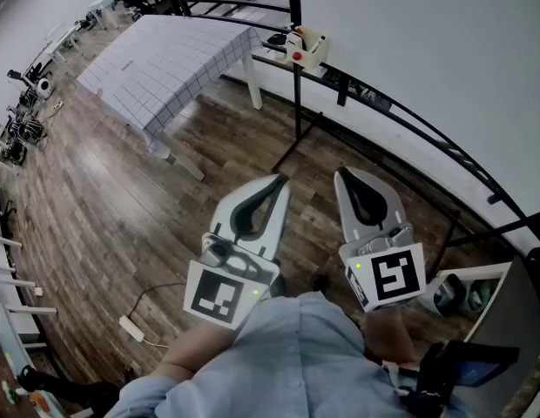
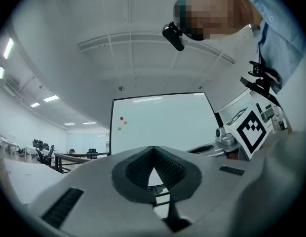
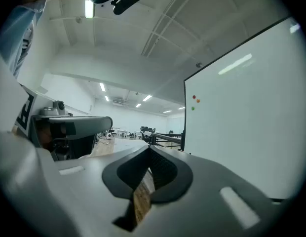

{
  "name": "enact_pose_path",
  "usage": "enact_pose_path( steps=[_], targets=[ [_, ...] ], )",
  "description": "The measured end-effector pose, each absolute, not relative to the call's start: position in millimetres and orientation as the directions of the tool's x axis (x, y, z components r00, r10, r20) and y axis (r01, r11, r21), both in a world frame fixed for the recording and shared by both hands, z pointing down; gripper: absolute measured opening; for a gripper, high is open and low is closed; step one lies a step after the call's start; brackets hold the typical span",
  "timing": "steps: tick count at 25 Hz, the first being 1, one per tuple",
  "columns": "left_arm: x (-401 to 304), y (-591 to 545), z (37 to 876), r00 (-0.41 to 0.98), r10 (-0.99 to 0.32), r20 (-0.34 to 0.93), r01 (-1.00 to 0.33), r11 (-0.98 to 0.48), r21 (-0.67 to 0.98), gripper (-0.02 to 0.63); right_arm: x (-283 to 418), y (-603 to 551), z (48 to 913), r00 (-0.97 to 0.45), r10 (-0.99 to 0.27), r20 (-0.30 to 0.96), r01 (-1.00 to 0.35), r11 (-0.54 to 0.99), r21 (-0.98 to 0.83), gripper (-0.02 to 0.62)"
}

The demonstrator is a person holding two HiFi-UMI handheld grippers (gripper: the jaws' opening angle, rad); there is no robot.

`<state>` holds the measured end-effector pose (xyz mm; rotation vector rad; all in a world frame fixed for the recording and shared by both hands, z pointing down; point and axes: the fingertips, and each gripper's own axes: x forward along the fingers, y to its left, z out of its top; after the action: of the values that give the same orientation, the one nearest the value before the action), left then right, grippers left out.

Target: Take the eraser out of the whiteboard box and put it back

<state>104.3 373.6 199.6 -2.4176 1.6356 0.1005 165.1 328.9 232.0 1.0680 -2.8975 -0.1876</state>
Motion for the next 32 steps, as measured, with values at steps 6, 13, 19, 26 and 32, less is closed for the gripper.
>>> enact_pose_path(
  steps=[6, 13, 19, 26, 32],
  targets=[
    [115, 372, 199, 0.376, -0.91, -0.173, -0.924, -0.354, -0.147, -0.002, 174, 328, 231, -0.765, -0.644, 0.001, -0.639, 0.759, 0.125, 0.0],
    [136, 364, 197, 0.383, -0.907, -0.174, -0.92, -0.358, -0.16, -0.002, 192, 321, 230, -0.775, -0.632, -0.015, -0.63, 0.769, 0.108, 0.002],
    [166, 349, 199, 0.395, -0.905, -0.16, -0.913, -0.368, -0.174, -0.002, 210, 311, 239, -0.803, -0.596, 0.001, -0.593, 0.798, 0.106, 0.003],
    [184, 330, 210, 0.391, -0.915, -0.099, -0.91, -0.368, -0.193, -0.002, 235, 282, 258, -0.798, -0.602, 0.036, -0.6, 0.798, 0.049, 0.003],
    [174, 307, 222, 0.384, -0.919, -0.086, -0.915, -0.366, -0.171, -0.002, 224, 258, 267, -0.804, -0.591, 0.058, -0.59, 0.806, 0.041, 0.003]
  ],
)
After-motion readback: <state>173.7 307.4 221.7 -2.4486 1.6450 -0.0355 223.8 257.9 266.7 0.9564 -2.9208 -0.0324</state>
